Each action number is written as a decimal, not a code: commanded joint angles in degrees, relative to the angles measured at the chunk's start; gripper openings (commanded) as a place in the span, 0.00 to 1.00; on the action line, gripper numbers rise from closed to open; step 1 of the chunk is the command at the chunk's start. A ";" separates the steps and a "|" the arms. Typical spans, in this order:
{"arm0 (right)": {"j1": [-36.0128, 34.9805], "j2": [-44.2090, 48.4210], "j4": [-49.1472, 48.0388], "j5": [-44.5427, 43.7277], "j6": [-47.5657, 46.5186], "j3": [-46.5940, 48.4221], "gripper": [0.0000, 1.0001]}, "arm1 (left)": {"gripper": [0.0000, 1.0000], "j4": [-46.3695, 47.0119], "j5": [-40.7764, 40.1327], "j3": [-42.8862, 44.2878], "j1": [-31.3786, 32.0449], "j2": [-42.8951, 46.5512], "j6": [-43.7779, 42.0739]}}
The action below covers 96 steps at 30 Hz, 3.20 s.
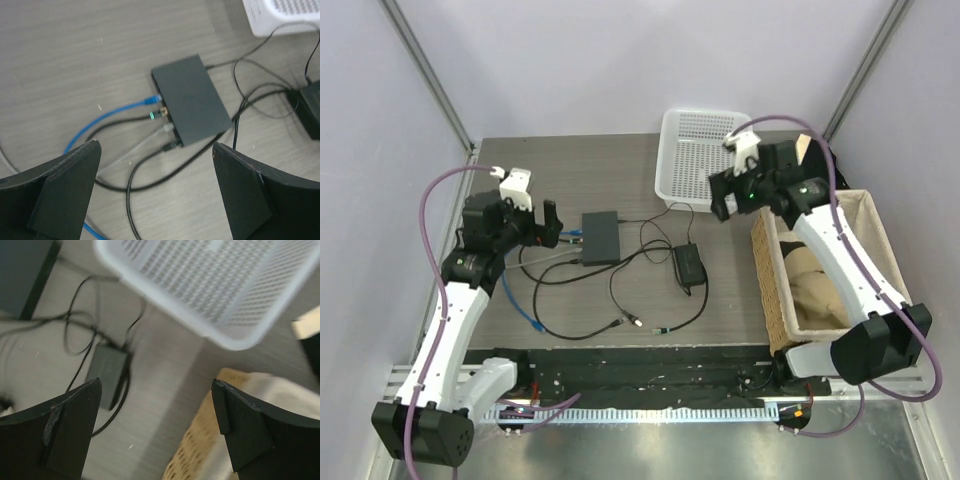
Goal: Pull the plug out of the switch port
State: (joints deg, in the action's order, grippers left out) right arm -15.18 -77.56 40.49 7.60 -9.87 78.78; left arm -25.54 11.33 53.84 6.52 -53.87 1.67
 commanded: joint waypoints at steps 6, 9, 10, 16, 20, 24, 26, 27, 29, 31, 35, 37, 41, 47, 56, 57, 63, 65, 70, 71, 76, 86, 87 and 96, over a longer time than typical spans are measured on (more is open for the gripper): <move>-11.45 0.22 10.04 12.37 -9.66 -8.64 0.85 | 1.00 -2.23 1.94 -4.27 -2.21 7.19 -4.22; -11.45 1.18 15.20 8.23 -11.83 -11.28 0.62 | 1.00 -3.20 1.94 -4.19 -2.92 9.12 -5.97; -11.36 1.70 16.54 6.83 -13.41 -11.98 0.54 | 1.00 -3.55 1.94 -4.27 -3.09 9.91 -6.50; -10.49 6.10 20.60 -5.83 -13.34 -18.92 0.04 | 1.00 -2.94 2.55 -6.20 -3.54 11.85 -8.79; -0.78 6.29 17.70 -10.67 -10.44 -20.78 0.01 | 1.00 -3.99 5.27 -6.47 -3.89 12.21 -6.95; 10.51 1.46 16.12 -9.26 -12.63 -18.76 0.01 | 1.00 -4.61 14.40 -8.05 -3.89 11.51 -4.75; 13.41 -0.83 13.06 -9.88 -13.85 -17.18 0.01 | 1.00 -5.83 14.86 -7.97 -3.89 9.76 -4.66; 15.16 -3.01 12.17 -9.71 -14.04 -16.30 0.01 | 0.99 -6.27 14.86 -7.62 -3.89 7.83 -4.66; 16.41 -4.87 11.80 -5.17 -14.04 -12.70 0.01 | 0.99 -5.93 15.03 -7.00 -3.89 6.67 -4.66; 15.97 -6.99 13.55 4.99 -13.43 -7.80 0.04 | 0.99 -4.09 15.12 -6.91 -3.89 6.06 -4.57; 8.43 -7.26 14.36 12.94 -9.38 -3.64 0.38 | 0.99 -3.20 15.12 -6.39 -3.89 2.72 -4.57; 4.92 -5.07 12.87 14.03 -9.21 -3.20 0.48 | 0.99 -3.46 15.47 -4.98 -3.80 -0.86 -4.22; -1.51 -1.82 4.20 14.29 -7.80 -3.90 0.88 | 1.00 -4.34 16.71 -0.86 -3.10 -7.12 -3.00; -1.87 -11.36 0.37 16.85 -6.23 -0.22 0.84 | 1.00 -4.34 17.67 5.39 -2.13 -16.16 0.43; -9.77 -29.38 -7.80 14.20 -3.49 18.65 0.27 | 1.00 -6.55 16.79 12.42 -1.95 -25.85 -3.69; -12.30 -34.97 -7.01 13.94 -2.97 25.73 0.08 | 1.00 -5.93 16.44 12.34 -1.95 -26.02 -4.22; -16.02 -54.25 -11.54 -0.09 8.88 46.72 0.01 | 1.00 -4.25 17.14 14.18 -1.95 -28.83 -2.03; -15.93 -56.46 -14.20 -11.78 14.41 47.95 0.01 | 1.00 -4.69 16.53 15.58 -1.95 -29.45 -0.19; -14.71 -59.38 -15.88 -19.71 15.85 48.49 0.01 | 1.00 -5.05 12.67 17.26 -1.95 -30.60 2.71; -14.70 -59.11 -15.79 -20.33 15.32 47.35 0.01 | 1.00 -5.13 12.75 17.17 -1.95 -30.60 2.90; -13.13 -54.91 -16.32 -22.35 10.40 41.64 0.01 | 1.00 -4.43 14.51 15.77 -1.95 -32.00 4.04; -7.76 -48.92 -15.80 -13.60 5.66 32.67 0.01 | 1.00 -2.67 14.68 14.98 -1.87 -37.45 9.14; -8.02 -48.83 -15.36 -4.78 5.48 32.75 0.02 | 1.00 -2.41 14.51 14.36 -1.87 -37.54 9.23; -11.28 -54.18 -13.42 19.98 11.34 36.97 0.53 | 1.00 -1.70 15.56 21.71 -1.60 -46.48 6.42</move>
State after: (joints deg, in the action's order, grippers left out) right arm -24.51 -131.26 27.40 12.91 -2.35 112.09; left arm -29.10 25.74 69.06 4.62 -94.96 9.76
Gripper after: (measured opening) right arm 0.492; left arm 0.996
